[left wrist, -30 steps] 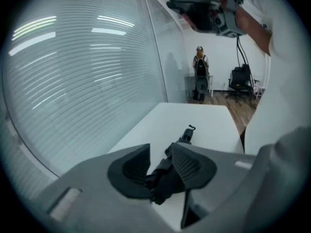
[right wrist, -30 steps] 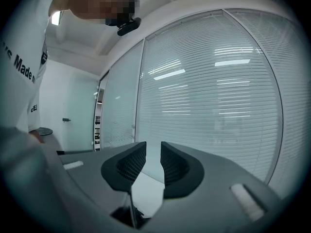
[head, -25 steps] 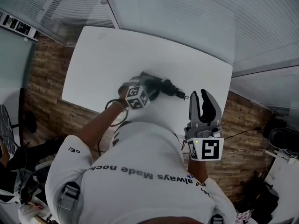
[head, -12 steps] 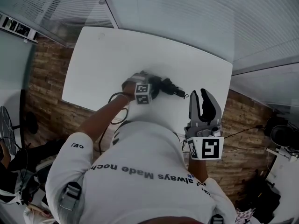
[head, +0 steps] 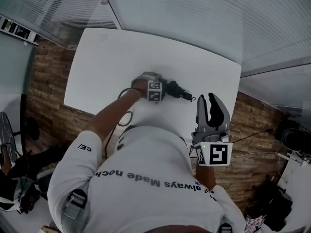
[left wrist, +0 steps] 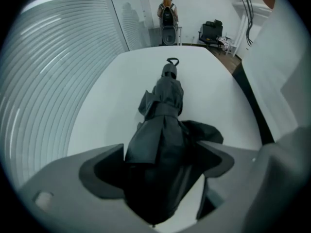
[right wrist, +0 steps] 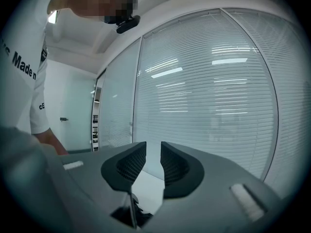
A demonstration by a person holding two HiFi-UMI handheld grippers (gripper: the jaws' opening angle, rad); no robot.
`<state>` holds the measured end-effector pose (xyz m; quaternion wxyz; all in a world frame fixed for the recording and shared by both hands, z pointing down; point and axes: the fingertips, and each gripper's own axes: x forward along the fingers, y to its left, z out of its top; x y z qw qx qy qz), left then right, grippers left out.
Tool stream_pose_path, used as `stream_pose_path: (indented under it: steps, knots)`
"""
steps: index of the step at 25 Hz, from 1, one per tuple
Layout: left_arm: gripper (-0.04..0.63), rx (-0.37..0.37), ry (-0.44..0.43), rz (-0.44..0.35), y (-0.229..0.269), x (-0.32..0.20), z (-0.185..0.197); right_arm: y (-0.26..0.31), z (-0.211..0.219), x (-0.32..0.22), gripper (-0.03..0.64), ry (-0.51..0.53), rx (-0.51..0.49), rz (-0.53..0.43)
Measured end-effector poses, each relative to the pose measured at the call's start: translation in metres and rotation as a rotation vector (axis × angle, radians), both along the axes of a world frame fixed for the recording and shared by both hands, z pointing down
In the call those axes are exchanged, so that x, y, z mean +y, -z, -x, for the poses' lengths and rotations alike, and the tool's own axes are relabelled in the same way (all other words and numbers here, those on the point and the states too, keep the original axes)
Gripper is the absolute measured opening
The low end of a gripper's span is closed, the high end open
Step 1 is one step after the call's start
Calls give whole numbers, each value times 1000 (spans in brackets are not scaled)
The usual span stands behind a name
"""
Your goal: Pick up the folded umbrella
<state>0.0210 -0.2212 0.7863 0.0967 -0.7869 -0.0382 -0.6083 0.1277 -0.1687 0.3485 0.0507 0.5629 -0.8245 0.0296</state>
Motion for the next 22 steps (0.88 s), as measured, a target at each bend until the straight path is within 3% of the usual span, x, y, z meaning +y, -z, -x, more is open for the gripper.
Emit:
stream_pose_path:
  steps: [14, 22]
  knots:
    - [424, -61, 2, 39, -25, -8, -7, -5, 0, 2, 94, 8, 3, 11]
    - [298, -59, -13, 27, -22, -1, -4, -5, 0, 2, 94, 9, 0, 18]
